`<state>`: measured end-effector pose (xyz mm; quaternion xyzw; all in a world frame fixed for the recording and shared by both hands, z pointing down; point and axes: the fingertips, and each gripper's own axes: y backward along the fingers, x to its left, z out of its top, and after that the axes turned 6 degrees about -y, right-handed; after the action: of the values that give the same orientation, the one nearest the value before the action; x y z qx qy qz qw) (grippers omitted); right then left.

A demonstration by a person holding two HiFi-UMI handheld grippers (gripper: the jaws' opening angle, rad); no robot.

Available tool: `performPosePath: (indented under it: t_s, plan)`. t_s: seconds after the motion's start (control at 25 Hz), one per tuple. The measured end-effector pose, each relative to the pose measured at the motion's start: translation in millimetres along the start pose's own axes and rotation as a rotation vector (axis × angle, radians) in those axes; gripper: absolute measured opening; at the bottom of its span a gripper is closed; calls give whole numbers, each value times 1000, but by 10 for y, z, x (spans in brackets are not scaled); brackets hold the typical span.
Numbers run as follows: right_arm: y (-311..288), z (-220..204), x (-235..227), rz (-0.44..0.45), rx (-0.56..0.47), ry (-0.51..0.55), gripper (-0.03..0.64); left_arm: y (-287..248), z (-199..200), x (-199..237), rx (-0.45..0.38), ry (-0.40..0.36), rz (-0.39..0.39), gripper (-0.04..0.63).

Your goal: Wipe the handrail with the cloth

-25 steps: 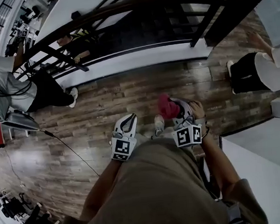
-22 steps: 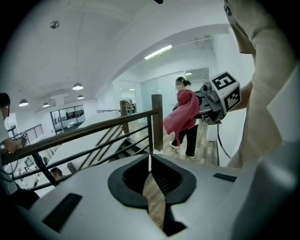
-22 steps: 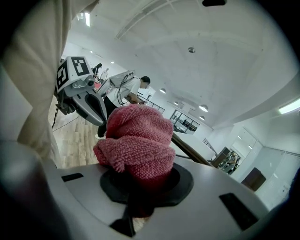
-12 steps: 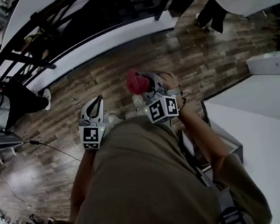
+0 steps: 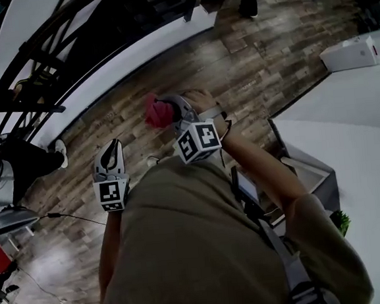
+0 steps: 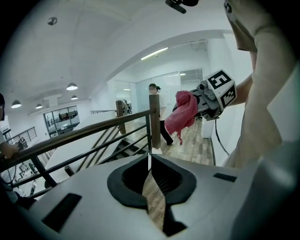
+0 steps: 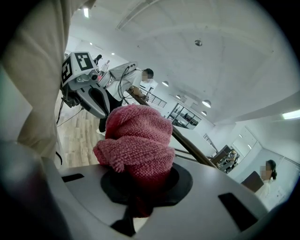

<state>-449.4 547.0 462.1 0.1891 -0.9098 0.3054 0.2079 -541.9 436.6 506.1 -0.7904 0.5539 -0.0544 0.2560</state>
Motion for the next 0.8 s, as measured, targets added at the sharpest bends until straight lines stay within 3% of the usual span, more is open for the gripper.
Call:
performPosePath:
  t_s: [0.8]
  plan:
    - [32,-190,-129,43,45,-25,44,-389,179,-46,3,-39,-67,18]
